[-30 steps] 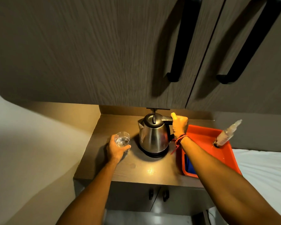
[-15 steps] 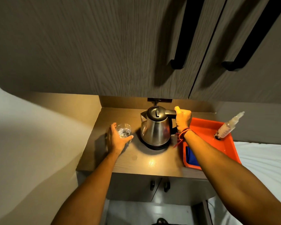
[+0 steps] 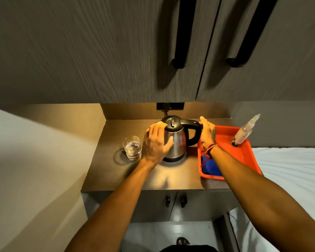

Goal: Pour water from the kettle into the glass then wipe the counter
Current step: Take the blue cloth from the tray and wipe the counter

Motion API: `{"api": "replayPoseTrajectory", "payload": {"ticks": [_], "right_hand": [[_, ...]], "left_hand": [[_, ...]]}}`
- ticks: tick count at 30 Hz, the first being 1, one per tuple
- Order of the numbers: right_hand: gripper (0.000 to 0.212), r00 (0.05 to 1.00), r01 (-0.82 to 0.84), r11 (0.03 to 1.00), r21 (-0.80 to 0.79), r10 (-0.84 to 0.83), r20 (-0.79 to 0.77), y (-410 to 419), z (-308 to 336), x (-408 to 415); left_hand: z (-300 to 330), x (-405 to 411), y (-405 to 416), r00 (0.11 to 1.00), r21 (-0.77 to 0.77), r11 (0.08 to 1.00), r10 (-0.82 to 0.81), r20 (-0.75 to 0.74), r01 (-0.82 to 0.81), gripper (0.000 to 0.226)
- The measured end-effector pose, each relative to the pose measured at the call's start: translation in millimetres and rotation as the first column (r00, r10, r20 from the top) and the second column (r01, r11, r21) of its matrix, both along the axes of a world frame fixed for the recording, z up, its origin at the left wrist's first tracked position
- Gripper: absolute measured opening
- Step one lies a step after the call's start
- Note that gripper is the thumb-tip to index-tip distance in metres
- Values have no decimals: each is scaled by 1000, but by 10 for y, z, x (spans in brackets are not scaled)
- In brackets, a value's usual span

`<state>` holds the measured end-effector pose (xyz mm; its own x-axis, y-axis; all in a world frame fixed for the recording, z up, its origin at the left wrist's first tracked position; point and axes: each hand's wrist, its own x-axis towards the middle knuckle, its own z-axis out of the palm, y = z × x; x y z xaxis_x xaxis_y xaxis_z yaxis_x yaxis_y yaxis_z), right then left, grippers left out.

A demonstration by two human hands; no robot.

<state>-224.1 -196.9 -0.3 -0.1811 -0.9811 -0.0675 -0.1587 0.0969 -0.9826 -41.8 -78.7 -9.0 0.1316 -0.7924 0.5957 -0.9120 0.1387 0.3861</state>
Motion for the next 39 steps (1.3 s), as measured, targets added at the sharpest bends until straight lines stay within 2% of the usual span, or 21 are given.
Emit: {"api": "replayPoseTrajectory", "payload": {"ticks": [2,4,6,7,10,13,15,16,18,20,22,24,25,27,30,32,34,36,39], "right_hand": [[39,959,7,999,32,2,-282,45,-98,-249],[37,829,22,994,103,40,-558,121,-195,-532],[44,713,63,970,235,121,-691,212,-292,-740],[50,685,92,945,313,168,-709,258,-328,-838],[48,751,31,872,489,302,-586,383,-415,-1000],[40,878,-50,839,541,296,-377,439,-507,-1059],[36,950,-103,825,556,246,-190,441,-541,-1080],[34,960,-112,832,543,232,-157,445,-539,-1078],[37,933,-101,886,452,242,-267,457,-483,-1069],[41,885,-105,963,250,205,-417,493,-405,-1019],[31,923,-140,990,27,140,-359,579,-328,-911],[26,965,-167,981,-96,143,-219,687,-250,-734],[25,971,-202,973,-115,183,-157,757,-227,-601],[24,954,-300,948,-110,293,-68,899,-251,-295],[26,923,-383,923,-34,384,14,1146,-471,201],[25,912,-410,911,35,411,-4,1305,-634,495],[25,897,-428,902,62,432,-94,1430,-762,728],[26,865,-456,889,41,454,-212,1525,-850,925],[39,727,-530,844,86,504,-466,1638,-938,1104]], "left_hand": [[-15,-332,-43,985,-23,988,-150,90,153,41],[-59,-670,-70,939,16,957,-286,191,289,33],[-139,-940,-83,879,121,922,-387,279,368,28],[-191,-1072,-86,856,190,905,-423,296,381,29],[-403,-1335,-91,812,420,834,-500,300,358,36],[-583,-1455,-109,804,616,744,-520,289,259,50],[-631,-1479,-124,811,667,710,-516,277,224,54],[-635,-1471,-125,827,657,716,-504,250,238,53],[-627,-1422,-89,884,565,765,-451,126,310,45],[-628,-1308,-10,933,379,855,-354,-72,353,38],[-655,-1155,96,924,277,905,-239,-299,324,41],[-687,-1006,195,866,305,908,-112,-488,289,51],[-720,-921,252,845,323,909,-57,-531,265,51],[-785,-751,360,837,331,927,34,-546,178,41],[-904,-416,611,772,377,926,212,-599,38,33],[-992,-158,816,785,426,900,329,-524,-93,35],[-1061,80,1001,813,449,863,425,-399,-231,35],[-1085,275,1126,825,481,827,471,-312,-291,35],[-1047,444,1148,859,573,756,485,-167,-316,38]]}}
